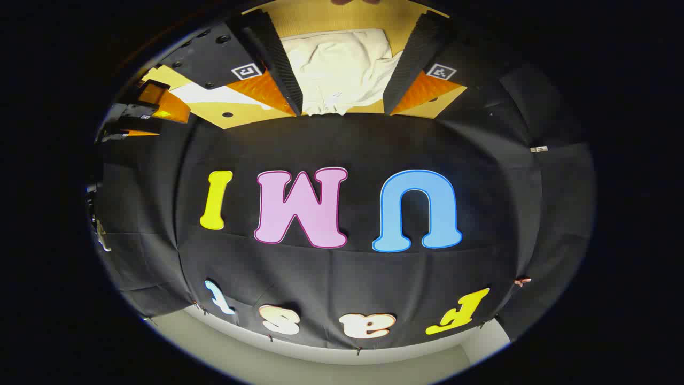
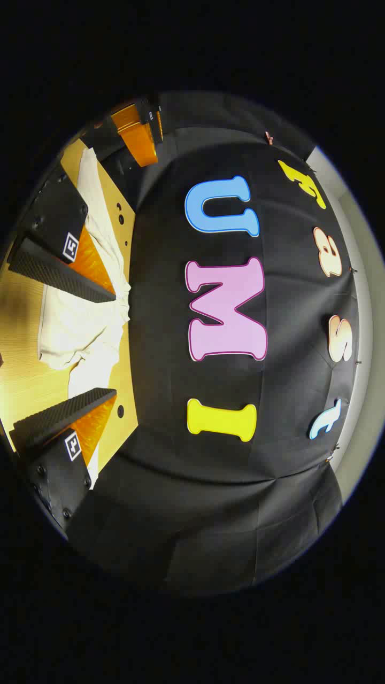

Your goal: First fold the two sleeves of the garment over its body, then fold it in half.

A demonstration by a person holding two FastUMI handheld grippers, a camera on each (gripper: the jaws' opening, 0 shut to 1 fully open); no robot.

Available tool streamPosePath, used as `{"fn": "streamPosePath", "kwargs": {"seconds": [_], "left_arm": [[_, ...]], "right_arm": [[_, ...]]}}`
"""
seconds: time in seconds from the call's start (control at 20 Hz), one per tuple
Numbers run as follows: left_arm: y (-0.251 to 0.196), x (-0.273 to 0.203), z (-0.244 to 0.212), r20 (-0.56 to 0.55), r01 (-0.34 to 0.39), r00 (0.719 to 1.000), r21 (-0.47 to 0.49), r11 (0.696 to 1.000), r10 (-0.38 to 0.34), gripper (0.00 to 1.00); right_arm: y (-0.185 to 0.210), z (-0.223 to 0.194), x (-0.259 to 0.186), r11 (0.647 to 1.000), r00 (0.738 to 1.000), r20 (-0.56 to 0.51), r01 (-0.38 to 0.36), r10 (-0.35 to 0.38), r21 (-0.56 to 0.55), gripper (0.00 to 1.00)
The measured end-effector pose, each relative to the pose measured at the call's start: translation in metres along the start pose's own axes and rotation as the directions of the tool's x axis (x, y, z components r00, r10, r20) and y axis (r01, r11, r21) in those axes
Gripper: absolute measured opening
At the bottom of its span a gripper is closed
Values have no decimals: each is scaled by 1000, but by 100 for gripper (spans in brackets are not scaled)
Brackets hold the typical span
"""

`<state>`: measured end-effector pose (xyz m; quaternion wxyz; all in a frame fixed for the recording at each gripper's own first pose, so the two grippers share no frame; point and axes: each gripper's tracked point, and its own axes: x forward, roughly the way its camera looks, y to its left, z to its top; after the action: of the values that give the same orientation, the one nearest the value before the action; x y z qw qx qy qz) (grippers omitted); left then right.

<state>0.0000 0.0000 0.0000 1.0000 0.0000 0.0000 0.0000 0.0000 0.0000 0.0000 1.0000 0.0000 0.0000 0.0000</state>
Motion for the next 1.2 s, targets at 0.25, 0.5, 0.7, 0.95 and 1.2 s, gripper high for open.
{"fn": "streamPosePath", "kwargs": {"seconds": [0.25, 0.5, 0.7, 0.95, 1.2], "left_arm": [[4, 3, -2, -10, -4, 1000, 1, 1000, 4, 96], [12, 1, -9, -24, -25, 999, 3, 1000, 25, 96], [8, 0, -15, -33, -20, 999, 3, 1000, 20, 95], [6, 2, -15, -26, -23, 999, 16, 1000, 24, 96], [4, 5, -22, -33, -33, 999, 40, 999, 34, 96]], "right_arm": [[8, -6, -1, 1000, 999, -14, -29, 29, -5, 98], [12, -12, -2, 999, 998, -31, -48, 48, -11, 98], [11, -18, 1, 999, 997, -54, -51, 50, -11, 98], [16, -26, 6, 996, 994, -78, -81, 79, -23, 98], [14, -43, 19, 996, 987, -135, -86, 87, 17, 99]]}}
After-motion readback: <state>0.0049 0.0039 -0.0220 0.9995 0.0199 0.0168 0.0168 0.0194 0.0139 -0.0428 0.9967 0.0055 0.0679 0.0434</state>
